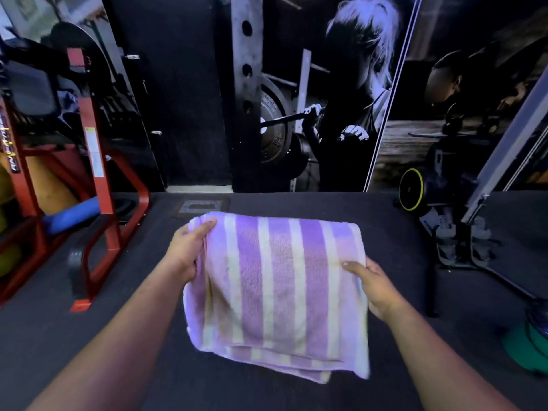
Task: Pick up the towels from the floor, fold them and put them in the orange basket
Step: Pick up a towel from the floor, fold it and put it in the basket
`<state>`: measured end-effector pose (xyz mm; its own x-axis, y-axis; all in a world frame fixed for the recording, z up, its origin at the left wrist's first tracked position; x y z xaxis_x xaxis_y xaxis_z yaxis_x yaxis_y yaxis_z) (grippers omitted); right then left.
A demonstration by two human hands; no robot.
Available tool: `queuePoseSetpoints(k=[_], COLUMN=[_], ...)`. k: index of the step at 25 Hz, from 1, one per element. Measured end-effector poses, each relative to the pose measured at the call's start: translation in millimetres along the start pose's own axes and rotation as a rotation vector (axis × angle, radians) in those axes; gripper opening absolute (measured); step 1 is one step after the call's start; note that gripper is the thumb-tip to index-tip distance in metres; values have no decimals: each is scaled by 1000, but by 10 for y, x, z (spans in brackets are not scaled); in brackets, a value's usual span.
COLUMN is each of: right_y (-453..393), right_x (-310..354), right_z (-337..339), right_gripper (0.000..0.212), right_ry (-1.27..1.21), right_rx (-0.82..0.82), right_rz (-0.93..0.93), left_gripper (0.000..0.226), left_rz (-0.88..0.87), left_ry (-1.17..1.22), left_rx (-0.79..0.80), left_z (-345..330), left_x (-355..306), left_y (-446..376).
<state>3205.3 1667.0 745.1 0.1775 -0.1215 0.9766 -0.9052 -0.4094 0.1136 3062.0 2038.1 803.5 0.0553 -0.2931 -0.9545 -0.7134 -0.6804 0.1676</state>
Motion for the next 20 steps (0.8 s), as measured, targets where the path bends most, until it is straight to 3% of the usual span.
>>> queuePoseSetpoints(k=[3,5,6,8,10,13,15,17,18,20], right_y=[-70,-119,-145,-198,-272,-314,-326,-296,-261,-195], right_x=[-5,32,34,-26,-129,-293,-420,-540,-587,-605], right_z=[110,183,233,327,501,699,635,488,451,447], right_gripper=[12,11,11,8,11,30,53,76,85,94], right_ry=[-94,-168,-169,-99,118,315,226,206,293,616], right_rx=[-140,-232,-259,-282,-289,-292,-155,78,179,289], right_rz=[-63,-45,-34,-28,-3,3,-45,-81,-82,-63], left_gripper=[48,79,81,65,51,77,93,80,74,88], left_rz=[-11,93,168,188,152,162,168,152,147,151], left_ry=[36,-105,-237,-359,-269,-229,-245,-236,-233,-319], left_rx=[235,412,436,327,152,-14,-42,0,72,278], left_z=[-152,-251,-241,-137,-67,-7,9,-28,-97,-280], left_x=[-36,313,572,859,855,862,1007,1084,1099,1163], left_y=[-22,143,272,329,211,33,3,52,94,220])
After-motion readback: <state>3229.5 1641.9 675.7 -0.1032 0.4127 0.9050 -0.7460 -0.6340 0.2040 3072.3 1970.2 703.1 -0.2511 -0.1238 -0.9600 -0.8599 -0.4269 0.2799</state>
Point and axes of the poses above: each hand's wrist, its own y-axis away from the middle knuckle, its own z-axis out of the back of the hand, x = y × z, the point moved 10 cm from there along -y, towards the middle knuckle, and after that the axes turned 3 degrees about z, right-handed, at the moved point
